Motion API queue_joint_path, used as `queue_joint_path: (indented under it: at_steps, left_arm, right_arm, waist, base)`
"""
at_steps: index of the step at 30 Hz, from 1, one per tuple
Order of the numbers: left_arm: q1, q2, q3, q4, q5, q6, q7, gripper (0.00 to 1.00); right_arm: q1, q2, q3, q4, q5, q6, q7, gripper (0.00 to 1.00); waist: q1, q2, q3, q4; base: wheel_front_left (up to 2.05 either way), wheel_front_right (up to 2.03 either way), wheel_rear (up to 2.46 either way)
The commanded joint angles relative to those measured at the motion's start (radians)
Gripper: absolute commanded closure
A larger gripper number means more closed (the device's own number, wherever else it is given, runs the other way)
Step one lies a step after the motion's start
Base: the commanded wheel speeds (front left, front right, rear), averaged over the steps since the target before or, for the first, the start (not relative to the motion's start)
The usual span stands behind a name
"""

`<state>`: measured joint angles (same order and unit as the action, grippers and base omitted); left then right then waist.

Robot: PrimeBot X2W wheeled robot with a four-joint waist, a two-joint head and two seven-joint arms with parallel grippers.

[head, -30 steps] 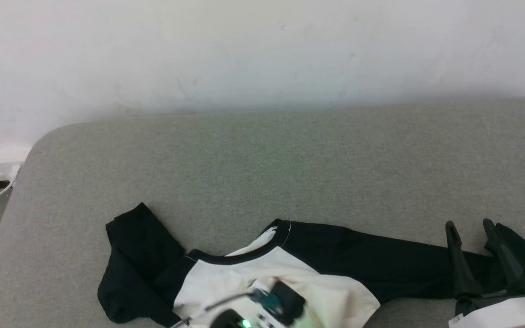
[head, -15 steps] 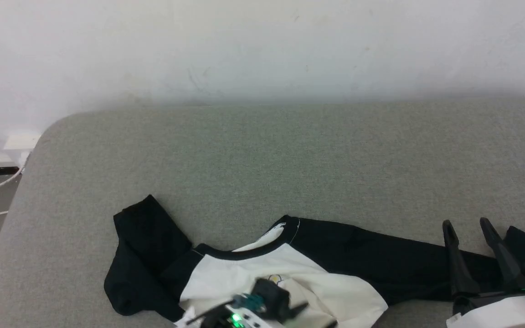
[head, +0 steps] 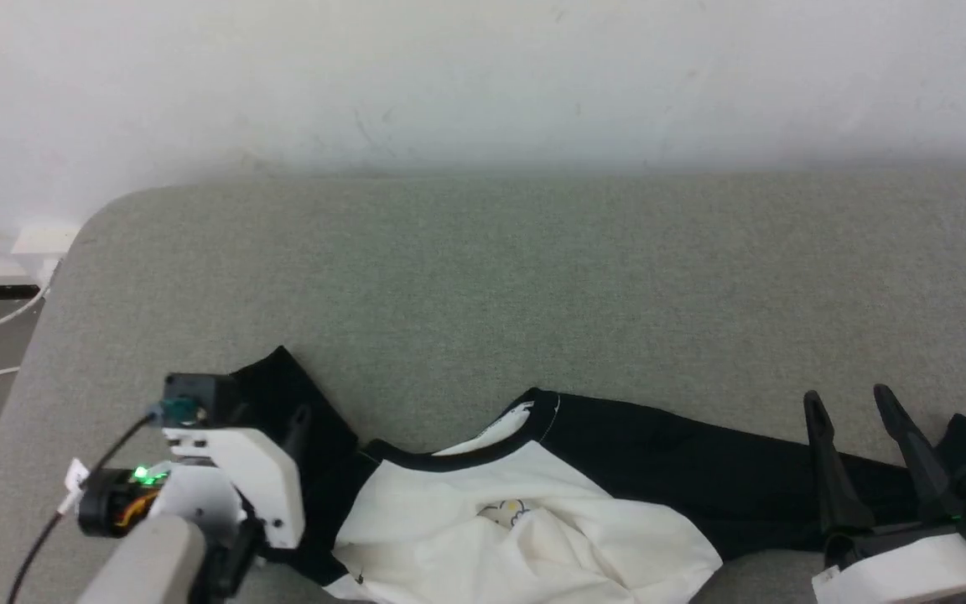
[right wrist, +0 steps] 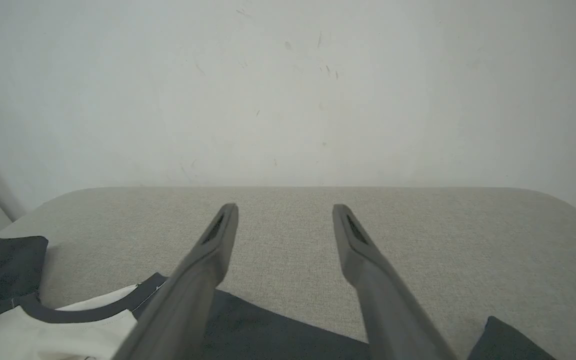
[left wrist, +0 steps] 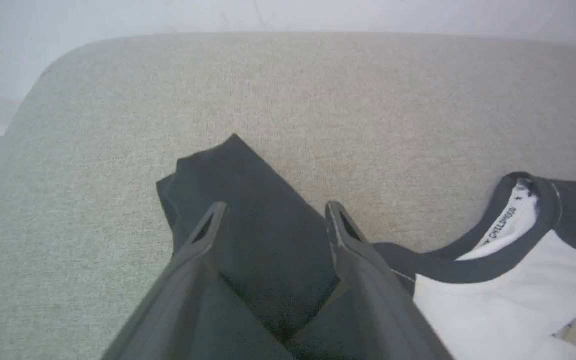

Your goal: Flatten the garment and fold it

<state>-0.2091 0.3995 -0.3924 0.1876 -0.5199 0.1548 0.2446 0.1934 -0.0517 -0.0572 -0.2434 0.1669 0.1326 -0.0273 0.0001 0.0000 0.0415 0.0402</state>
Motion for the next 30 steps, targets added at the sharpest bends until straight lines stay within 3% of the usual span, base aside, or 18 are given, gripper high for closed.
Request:
queue_joint_path:
  at_steps: [1, 11, 12, 13, 16, 18, 24, 30]
  left_arm:
    - [-0.040, 0.015, 0.014, 0.075, -0.021, -0.008, 0.023, 0.00]
    - [-0.192, 0.013, -0.025, 0.452, -0.070, -0.096, 0.230, 0.00]
    - [-0.197, 0.007, -0.034, 0.475, -0.078, -0.111, 0.257, 0.37]
    - [-0.202, 0.000, -0.039, 0.493, -0.087, -0.126, 0.275, 1.00]
    - [-0.213, -0.007, -0.043, 0.512, -0.092, -0.144, 0.267, 1.00]
    - [-0.228, -0.003, -0.037, 0.511, -0.076, -0.139, 0.201, 1.00]
    - [-0.228, 0.057, 0.072, 0.405, -0.067, -0.063, -0.068, 1.00]
    - [-0.025, 0.098, 0.235, 0.307, -0.189, 0.004, -0.152, 1.00]
  right_arm:
    - [-0.016, 0.001, 0.006, -0.010, -0.011, -0.002, 0.000, 0.00]
    - [-0.035, 0.001, 0.009, -0.016, -0.017, -0.002, 0.012, 0.00]
    - [-0.035, 0.001, 0.009, -0.015, -0.017, -0.002, 0.012, 0.00]
    - [-0.034, 0.001, 0.009, -0.014, -0.017, -0.002, 0.012, 0.00]
    - [-0.032, 0.001, 0.003, -0.012, -0.015, -0.002, 0.011, 0.00]
    - [-0.029, 0.001, -0.003, -0.008, -0.012, -0.002, 0.010, 0.00]
    - [-0.013, 0.001, -0.016, 0.003, -0.007, -0.002, 0.012, 0.00]
    - [0.003, 0.001, -0.006, 0.008, -0.001, -0.002, 0.011, 0.00]
  waist:
    - [-0.0001, 0.0000, 0.019, -0.015]
    - [-0.0001, 0.0000, 0.057, -0.054]
    - [-0.0001, 0.0000, 0.057, -0.056]
    - [-0.0001, 0.0000, 0.058, -0.057]
    - [-0.0001, 0.0000, 0.056, -0.055]
    - [-0.0001, 0.0000, 0.049, -0.049]
    - [-0.0001, 0.0000, 0.007, -0.018]
    - [-0.0001, 0.0000, -0.020, -0.005]
  base:
    - [0.00, 0.00, 0.00]
    - [0.00, 0.00, 0.00]
    - [0.00, 0.00, 0.00]
    - [0.00, 0.00, 0.00]
    - [0.00, 0.00, 0.00]
    - [0.00, 0.00, 0.00]
    - [0.00, 0.00, 0.00]
    - [0.00, 0.00, 0.00]
